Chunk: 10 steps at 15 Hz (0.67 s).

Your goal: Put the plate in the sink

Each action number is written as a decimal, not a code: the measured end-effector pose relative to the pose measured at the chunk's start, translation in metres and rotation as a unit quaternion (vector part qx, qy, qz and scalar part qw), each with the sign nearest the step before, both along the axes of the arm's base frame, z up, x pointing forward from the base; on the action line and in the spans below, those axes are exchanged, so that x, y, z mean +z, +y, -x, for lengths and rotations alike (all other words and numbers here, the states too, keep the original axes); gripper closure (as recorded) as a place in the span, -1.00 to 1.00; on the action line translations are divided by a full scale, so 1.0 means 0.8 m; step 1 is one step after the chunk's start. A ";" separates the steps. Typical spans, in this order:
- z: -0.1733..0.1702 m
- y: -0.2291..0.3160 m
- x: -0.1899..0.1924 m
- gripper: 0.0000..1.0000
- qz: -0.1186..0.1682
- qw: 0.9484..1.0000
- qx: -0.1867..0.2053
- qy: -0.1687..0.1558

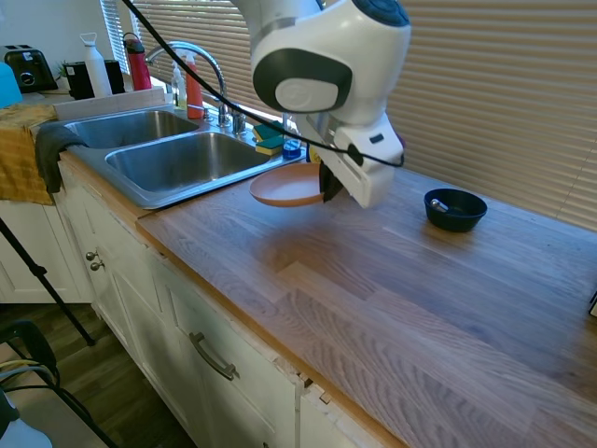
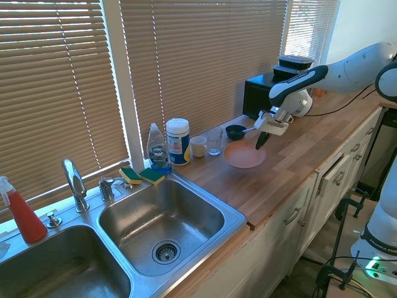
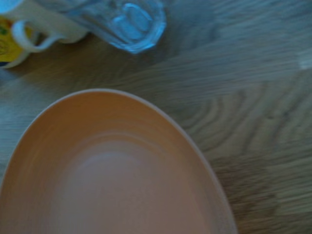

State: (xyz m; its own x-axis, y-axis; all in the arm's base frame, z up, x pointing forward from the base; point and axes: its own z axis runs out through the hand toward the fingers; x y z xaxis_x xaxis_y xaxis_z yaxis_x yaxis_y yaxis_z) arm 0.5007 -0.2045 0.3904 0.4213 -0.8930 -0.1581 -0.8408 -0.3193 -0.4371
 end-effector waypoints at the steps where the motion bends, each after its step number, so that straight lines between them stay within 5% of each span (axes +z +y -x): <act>1: -0.008 0.027 0.017 1.00 0.007 1.000 0.009 -0.001; 10: -0.103 0.371 0.085 1.00 0.105 0.990 0.099 0.008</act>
State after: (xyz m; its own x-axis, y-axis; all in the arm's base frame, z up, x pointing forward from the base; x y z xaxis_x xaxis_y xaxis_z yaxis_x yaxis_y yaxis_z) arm 0.5828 0.0921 0.4586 0.5895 -0.8077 0.0136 -0.7594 -0.5599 -0.3314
